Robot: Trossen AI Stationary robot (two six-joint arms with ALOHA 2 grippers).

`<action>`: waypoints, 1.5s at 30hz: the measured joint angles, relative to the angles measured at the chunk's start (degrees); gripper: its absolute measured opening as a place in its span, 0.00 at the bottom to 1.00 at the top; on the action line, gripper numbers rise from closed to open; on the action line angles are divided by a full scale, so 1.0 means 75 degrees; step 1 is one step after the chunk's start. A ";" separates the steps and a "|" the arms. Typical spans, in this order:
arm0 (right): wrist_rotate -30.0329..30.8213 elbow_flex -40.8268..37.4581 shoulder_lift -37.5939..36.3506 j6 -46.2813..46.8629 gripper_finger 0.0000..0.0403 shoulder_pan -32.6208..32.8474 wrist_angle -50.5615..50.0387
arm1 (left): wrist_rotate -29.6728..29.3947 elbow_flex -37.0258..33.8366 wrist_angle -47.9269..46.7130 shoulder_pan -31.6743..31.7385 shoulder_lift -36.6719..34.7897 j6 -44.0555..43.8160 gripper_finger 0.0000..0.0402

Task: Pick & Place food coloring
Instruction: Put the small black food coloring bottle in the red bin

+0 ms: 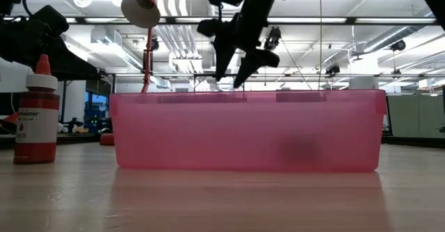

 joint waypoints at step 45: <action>-0.0206 -0.0766 0.1327 -0.0057 0.45 0.0037 0.0011 | 0.0000 0.0001 0.0000 -0.0001 0.0009 0.0002 0.42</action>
